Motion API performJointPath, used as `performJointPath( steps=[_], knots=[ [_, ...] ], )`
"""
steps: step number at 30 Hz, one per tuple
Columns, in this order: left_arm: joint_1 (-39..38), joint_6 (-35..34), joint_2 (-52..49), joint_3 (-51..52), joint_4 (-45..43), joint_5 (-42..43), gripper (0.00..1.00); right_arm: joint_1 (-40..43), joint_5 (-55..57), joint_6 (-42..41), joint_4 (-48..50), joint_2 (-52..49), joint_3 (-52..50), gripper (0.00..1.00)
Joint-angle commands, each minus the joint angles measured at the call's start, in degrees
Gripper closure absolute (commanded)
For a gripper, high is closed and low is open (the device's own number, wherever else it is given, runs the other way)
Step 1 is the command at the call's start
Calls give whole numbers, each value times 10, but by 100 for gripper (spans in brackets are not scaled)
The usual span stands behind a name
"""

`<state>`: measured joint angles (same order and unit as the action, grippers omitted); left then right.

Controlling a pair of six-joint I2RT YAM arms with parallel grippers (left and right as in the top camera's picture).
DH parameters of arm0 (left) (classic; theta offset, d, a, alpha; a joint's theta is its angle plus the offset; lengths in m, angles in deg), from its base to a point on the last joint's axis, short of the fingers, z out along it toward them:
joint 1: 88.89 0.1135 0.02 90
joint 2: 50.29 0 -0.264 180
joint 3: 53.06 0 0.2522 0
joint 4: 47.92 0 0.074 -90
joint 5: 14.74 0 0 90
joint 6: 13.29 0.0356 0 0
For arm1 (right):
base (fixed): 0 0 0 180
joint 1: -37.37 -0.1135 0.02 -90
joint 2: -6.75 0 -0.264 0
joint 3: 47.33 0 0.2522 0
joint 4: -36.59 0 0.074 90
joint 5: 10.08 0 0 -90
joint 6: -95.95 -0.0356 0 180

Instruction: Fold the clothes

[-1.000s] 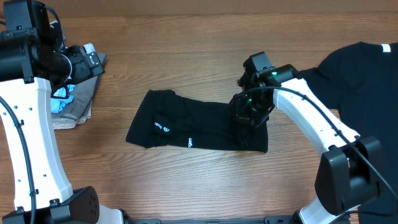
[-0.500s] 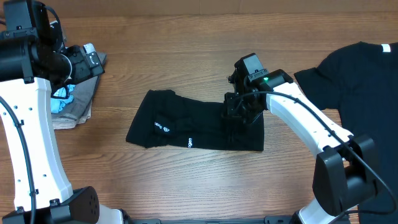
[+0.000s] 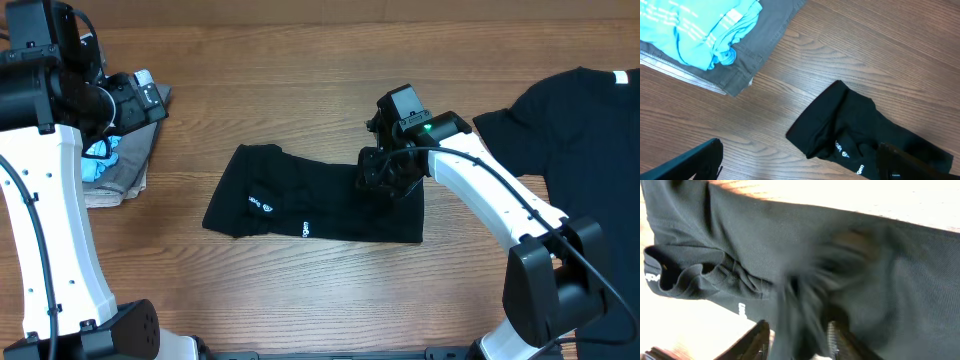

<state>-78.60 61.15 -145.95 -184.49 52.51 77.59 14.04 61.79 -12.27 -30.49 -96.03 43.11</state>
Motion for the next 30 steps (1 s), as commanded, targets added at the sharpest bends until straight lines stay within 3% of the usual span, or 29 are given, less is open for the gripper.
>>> performJointPath(
  steps=[1, 4, 9, 13, 18, 21, 24, 30],
  knots=[
    [3, -3, -2, 3, 1, 4, 0, -2, -33, 8, -6, -2, -2, 43],
    [3, -3, -3, 3, 1, 4, 0, 3, -103, 83, -19, -2, -1, 39],
    [3, -3, -3, 3, 1, 4, 0, 42, -109, 80, -34, -2, -1, 41],
    [3, -3, -3, 3, 1, 4, 0, 58, -76, 77, -45, -2, -1, 64],
    [3, -3, -2, 3, 1, 4, 0, 71, 39, 57, -92, -2, -1, 77],
    [3, -3, -2, 3, 1, 4, 0, 95, 52, 54, -113, -2, -4, 75],
    [3, -3, -3, 3, 1, 4, 0, 119, 52, 49, -115, -2, -18, 64],
    [3, -3, -2, 3, 1, 4, 0, 156, 30, 73, -51, -2, -89, 63]
  ],
)
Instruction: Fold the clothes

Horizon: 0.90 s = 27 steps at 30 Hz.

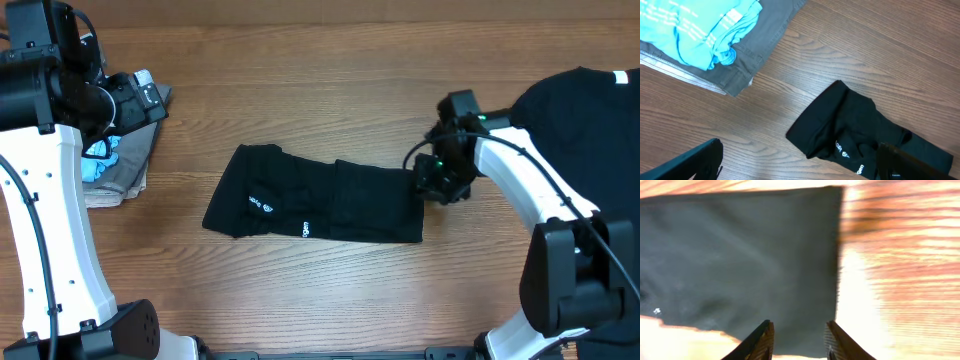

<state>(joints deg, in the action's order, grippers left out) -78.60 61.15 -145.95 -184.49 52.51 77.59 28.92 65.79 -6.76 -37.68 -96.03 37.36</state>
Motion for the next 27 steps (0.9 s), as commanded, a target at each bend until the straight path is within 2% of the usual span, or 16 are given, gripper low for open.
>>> performJointPath(
  steps=[1, 4, 13, 15, 16, 18, 19, 27],
  knots=[
    [3, -3, -2, 3, 1, 4, 0, 8, -14, 21, 37, -2, -44, 63],
    [3, -3, -3, 3, 1, 4, 0, 8, -14, 16, 95, -2, -87, 57],
    [3, -3, -3, 3, 1, 4, 0, 8, -14, 9, 163, -2, -136, 59],
    [3, -3, -3, 3, 1, 4, 0, 8, -14, 9, 163, -2, -136, 64],
    [3, -3, -3, 3, 1, 4, 0, 8, -15, 9, 163, -2, -136, 71],
    [3, -3, -3, 3, 1, 4, 0, 8, -21, 7, 163, -2, -136, 93],
    [3, -3, -2, 3, 1, 4, 0, 8, -21, 7, 163, -2, -136, 96],
    [3, -3, -2, 3, 1, 4, 0, 40, 17, 8, 131, -1, -118, 96]
  ],
)
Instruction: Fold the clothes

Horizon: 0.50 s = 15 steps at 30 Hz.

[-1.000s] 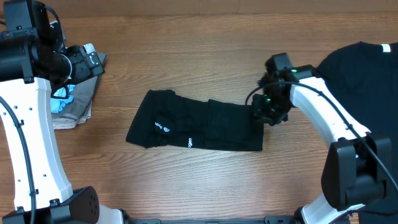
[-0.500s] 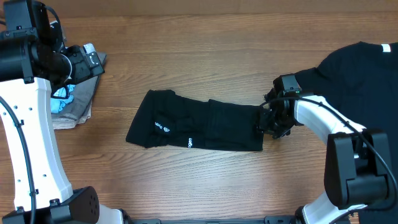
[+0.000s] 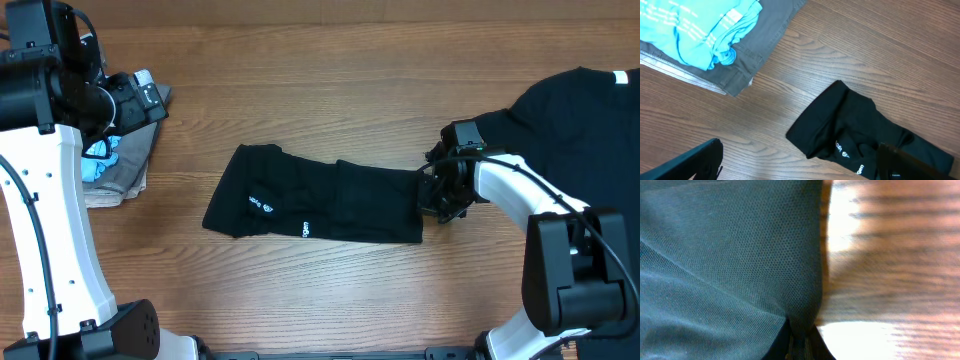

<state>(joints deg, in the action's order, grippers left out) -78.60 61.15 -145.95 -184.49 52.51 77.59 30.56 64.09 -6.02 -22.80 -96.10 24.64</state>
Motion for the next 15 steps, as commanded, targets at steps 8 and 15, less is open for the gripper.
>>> performJointPath(
  steps=[8, 15],
  knots=[
    [3, -3, -2, 3, 1, 4, 0, 160, 38, 12, -129, 0, 92, 96],
    [3, -3, -2, 3, 1, 4, 0, 263, 16, 22, -234, 0, 197, 96]
  ],
)
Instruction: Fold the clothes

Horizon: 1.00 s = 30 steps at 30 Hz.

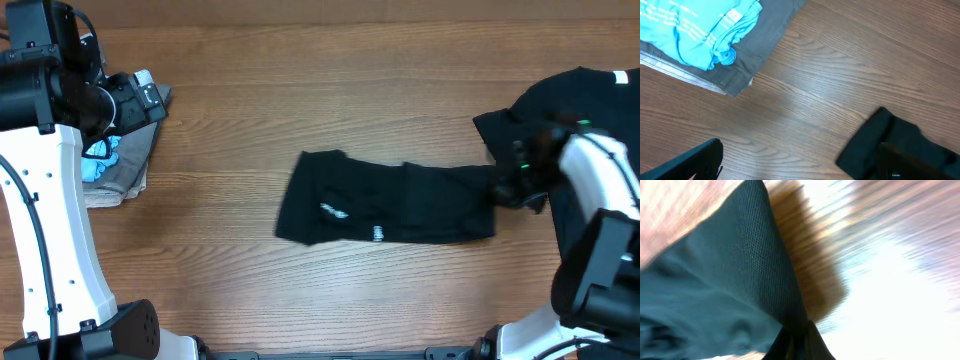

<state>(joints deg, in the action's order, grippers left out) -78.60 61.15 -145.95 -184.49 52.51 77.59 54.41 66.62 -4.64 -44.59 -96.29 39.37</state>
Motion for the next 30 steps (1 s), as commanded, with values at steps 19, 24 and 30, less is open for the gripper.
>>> performJointPath(
  steps=[19, 24, 30],
  knots=[
    [3, -3, -2, 3, 1, 4, 0, -128, -122, 63, -174, 43, 213, 96],
    [3, -3, -2, 3, 1, 4, 0, -200, -126, 59, -174, 43, 213, 96],
    [3, -3, -3, 3, 1, 4, 0, -267, -125, 15, -165, 43, 213, 96]
  ],
)
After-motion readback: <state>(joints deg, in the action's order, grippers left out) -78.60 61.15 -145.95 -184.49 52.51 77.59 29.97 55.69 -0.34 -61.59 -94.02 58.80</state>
